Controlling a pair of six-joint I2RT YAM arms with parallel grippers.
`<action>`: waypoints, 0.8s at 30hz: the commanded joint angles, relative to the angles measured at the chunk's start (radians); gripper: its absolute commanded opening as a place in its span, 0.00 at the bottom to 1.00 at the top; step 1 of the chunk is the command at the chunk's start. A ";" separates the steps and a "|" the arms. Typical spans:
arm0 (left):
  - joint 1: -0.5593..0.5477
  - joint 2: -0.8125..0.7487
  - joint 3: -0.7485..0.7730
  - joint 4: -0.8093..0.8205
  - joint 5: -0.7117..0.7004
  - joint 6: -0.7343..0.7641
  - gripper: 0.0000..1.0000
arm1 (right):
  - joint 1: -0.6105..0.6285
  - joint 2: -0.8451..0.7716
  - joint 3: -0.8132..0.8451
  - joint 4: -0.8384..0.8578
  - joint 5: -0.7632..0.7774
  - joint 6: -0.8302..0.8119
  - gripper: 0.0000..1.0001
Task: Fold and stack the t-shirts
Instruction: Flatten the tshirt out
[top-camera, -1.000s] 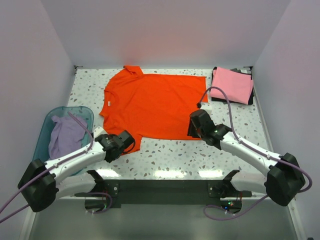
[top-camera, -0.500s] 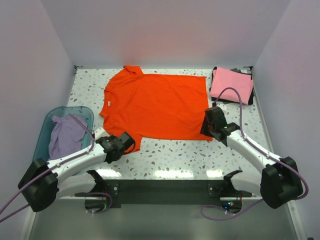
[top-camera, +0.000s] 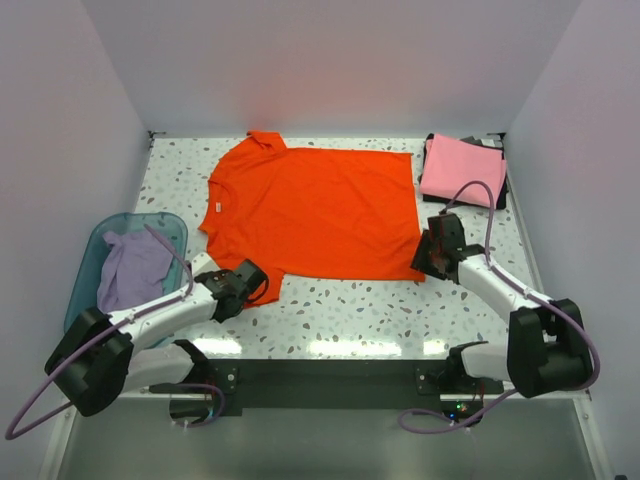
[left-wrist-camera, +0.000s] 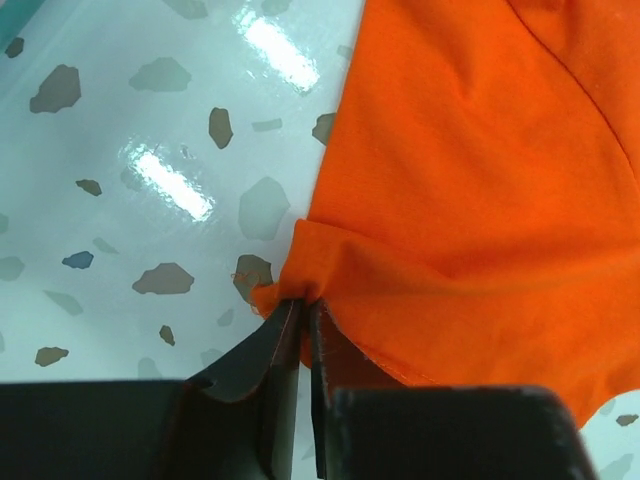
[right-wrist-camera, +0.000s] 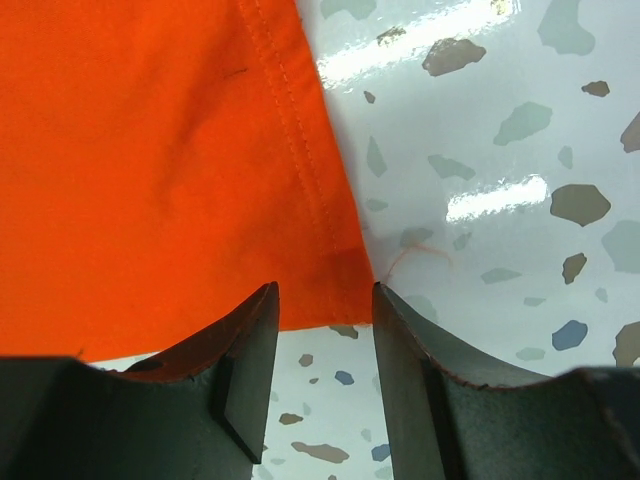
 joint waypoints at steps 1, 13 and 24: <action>0.009 -0.028 -0.016 0.040 0.026 0.034 0.11 | -0.032 0.020 0.002 0.065 -0.051 -0.005 0.47; 0.007 -0.196 0.004 -0.040 0.071 0.058 0.00 | -0.049 -0.014 -0.064 0.069 -0.048 0.050 0.46; 0.009 -0.298 0.036 -0.116 0.075 0.064 0.00 | -0.050 -0.020 -0.087 0.056 -0.014 0.092 0.45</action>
